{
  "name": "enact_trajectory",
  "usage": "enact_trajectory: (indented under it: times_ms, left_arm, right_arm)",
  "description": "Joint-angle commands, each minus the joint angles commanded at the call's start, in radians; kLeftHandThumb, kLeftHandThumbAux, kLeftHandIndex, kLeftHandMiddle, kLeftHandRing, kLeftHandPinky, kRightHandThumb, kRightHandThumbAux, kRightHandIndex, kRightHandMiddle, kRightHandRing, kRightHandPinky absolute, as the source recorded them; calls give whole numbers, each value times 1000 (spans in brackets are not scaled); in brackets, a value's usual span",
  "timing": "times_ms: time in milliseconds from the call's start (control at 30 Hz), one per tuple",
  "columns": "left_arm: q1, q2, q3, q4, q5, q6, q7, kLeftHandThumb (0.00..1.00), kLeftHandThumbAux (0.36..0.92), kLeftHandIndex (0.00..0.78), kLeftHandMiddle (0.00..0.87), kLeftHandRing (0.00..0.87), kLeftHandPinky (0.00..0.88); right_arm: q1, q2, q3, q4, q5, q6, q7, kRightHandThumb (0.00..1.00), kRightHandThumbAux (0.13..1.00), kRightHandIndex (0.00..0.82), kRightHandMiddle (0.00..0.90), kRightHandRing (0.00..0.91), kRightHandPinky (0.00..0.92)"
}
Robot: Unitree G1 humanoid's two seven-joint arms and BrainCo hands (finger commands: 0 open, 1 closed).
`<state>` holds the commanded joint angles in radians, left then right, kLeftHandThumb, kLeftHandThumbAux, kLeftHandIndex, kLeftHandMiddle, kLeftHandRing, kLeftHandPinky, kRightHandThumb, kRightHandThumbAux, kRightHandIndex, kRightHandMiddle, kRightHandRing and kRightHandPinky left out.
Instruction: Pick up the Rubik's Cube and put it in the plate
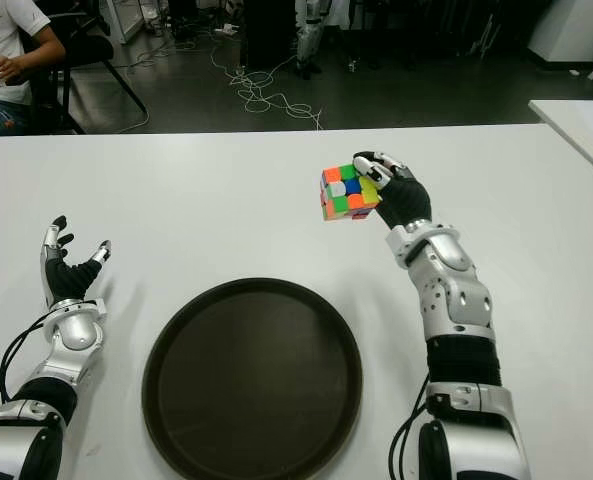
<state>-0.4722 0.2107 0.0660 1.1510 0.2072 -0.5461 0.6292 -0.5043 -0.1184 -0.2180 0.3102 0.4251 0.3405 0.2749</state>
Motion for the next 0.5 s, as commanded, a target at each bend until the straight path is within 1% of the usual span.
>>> enact_trajectory:
  times_ms: [133, 267, 333, 400, 500]
  left_arm:
    - [0, -1, 3, 0, -4, 3, -6, 0, 754, 91, 125, 119, 92]
    - [0, -3, 4, -2, -7, 6, -11, 0, 754, 84, 115, 107, 86]
    - [0, -3, 4, -3, -8, 7, -12, 0, 756, 81, 112, 104, 85]
    - [0, -3, 4, -3, -8, 8, -12, 0, 759, 81, 111, 102, 83]
    - [0, -3, 4, -4, -7, 10, -13, 0, 757, 82, 109, 97, 73]
  right_arm:
    - [9, 6, 7, -11, 0, 18, -2, 701, 722, 439, 808, 813, 813]
    - [56, 36, 54, -65, -25, 32, -21, 702, 722, 439, 805, 810, 809]
    - [78, 46, 79, -102, -33, 53, -29, 703, 722, 439, 799, 806, 804]
    - [99, 51, 99, -143, -34, 80, -31, 703, 722, 439, 795, 802, 800]
    - [113, 49, 114, -184, -26, 120, -24, 704, 721, 438, 780, 790, 791]
